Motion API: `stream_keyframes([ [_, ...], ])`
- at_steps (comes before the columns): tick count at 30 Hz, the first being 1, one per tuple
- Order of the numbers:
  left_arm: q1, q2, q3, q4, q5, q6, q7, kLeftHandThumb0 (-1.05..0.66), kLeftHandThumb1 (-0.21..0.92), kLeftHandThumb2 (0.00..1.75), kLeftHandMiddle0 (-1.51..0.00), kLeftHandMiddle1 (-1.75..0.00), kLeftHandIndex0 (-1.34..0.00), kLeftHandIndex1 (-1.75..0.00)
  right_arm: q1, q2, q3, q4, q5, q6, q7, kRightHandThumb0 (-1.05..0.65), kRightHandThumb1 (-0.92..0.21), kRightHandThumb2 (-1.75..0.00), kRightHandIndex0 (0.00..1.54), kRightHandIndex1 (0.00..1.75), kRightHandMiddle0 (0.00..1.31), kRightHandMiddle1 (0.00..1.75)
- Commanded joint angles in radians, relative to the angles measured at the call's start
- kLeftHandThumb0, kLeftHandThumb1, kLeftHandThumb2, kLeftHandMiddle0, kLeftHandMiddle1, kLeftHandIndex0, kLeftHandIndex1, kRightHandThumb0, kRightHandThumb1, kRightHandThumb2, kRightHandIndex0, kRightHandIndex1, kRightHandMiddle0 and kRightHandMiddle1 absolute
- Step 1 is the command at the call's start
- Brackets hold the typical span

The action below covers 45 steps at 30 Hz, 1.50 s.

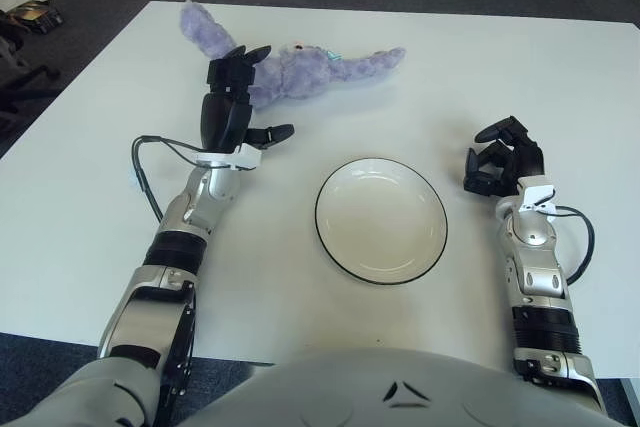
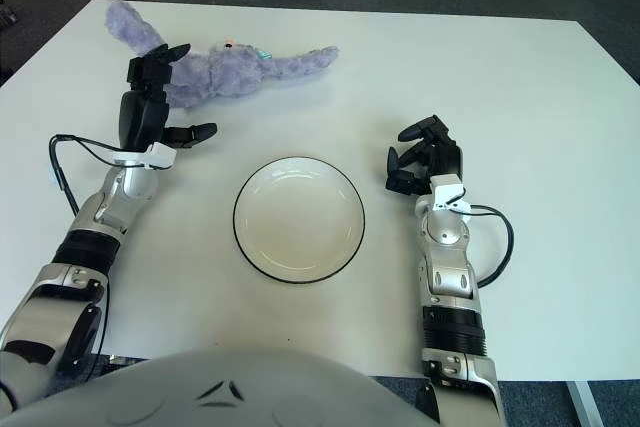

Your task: Put the doll into the plate.

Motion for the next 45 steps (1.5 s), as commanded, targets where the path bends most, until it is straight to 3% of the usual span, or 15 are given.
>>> stream_keyframes([
  [1,-0.032,0.029,-0.017,-0.009,0.057,0.041,0.054,-0.65,0.27,0.94,-0.08,-0.56,0.0,-0.74,0.032,0.019,0.008,0.008,-0.016,0.02,-0.01,-0.01,-0.28,-1.37,0.63,1.74,0.41,1.74],
  [11,-0.074,0.056,-0.056,0.001,0.152,0.177,0.138,-0.73,0.38,0.83,-0.09,-0.44,0.0,-0.52,0.032,0.017,0.013,0.007,-0.025,0.025,-0.014,-0.01,-0.3,-1.34,0.62,1.71,0.41,1.75],
  [18,-0.104,0.053,-0.085,-0.002,0.22,0.316,0.198,-0.74,0.44,0.8,-0.03,-0.35,0.0,-0.31,0.032,0.02,0.012,-0.008,-0.012,0.063,-0.003,-0.01,-0.32,-1.3,0.62,1.67,0.41,1.75],
  [25,-0.127,0.062,-0.114,-0.003,0.232,0.397,0.181,-0.75,0.47,0.79,0.0,-0.26,0.0,-0.23,0.034,0.014,0.017,-0.009,-0.02,0.061,0.002,-0.01,-0.33,-1.29,0.62,1.65,0.4,1.75],
  [33,-0.164,0.116,-0.15,-0.09,0.269,0.515,0.004,-0.75,0.48,0.78,0.0,-0.23,0.0,-0.24,0.033,0.006,0.018,0.006,-0.019,0.048,0.01,-0.01,-0.31,-1.32,0.63,1.68,0.4,1.75],
  [45,-0.185,0.269,-0.195,-0.307,0.299,0.568,-0.465,-0.7,0.41,0.82,-0.01,-0.16,0.0,-0.26,0.029,-0.003,0.02,0.04,-0.027,0.0,0.02,-0.01,-0.31,-1.31,0.62,1.67,0.41,1.75],
])
